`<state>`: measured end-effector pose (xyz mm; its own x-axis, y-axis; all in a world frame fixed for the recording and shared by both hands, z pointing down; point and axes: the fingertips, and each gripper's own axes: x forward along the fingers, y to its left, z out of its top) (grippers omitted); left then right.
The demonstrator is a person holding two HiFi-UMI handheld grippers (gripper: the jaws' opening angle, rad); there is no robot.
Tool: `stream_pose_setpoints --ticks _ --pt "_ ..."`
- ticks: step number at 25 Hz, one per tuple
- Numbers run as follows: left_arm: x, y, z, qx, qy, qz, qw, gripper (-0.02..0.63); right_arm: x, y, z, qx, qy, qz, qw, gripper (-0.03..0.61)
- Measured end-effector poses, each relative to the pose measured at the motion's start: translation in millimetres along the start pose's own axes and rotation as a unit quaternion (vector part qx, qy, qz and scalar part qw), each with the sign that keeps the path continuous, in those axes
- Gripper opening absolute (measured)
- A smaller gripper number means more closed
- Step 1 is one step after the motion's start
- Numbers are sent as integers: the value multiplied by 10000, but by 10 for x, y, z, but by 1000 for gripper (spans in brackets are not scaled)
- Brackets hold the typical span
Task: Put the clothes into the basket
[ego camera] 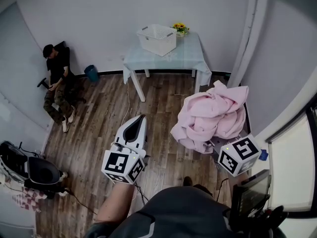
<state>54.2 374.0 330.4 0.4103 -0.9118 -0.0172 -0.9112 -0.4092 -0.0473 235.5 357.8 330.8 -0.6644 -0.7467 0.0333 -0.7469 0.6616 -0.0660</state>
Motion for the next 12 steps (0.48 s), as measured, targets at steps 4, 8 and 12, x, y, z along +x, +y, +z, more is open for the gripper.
stream_pose_setpoints --ticks 4,8,12 --pt "385 56 -14 -29 -7 99 9999 9 215 -321 37 -40 -21 124 9999 319" --pt "750 35 -100 -15 23 150 9999 8 391 -629 6 -41 -26 288 9996 319" --pt "1008 72 -151 -12 63 280 9996 9 575 -891 -33 9 -19 421 9991 319"
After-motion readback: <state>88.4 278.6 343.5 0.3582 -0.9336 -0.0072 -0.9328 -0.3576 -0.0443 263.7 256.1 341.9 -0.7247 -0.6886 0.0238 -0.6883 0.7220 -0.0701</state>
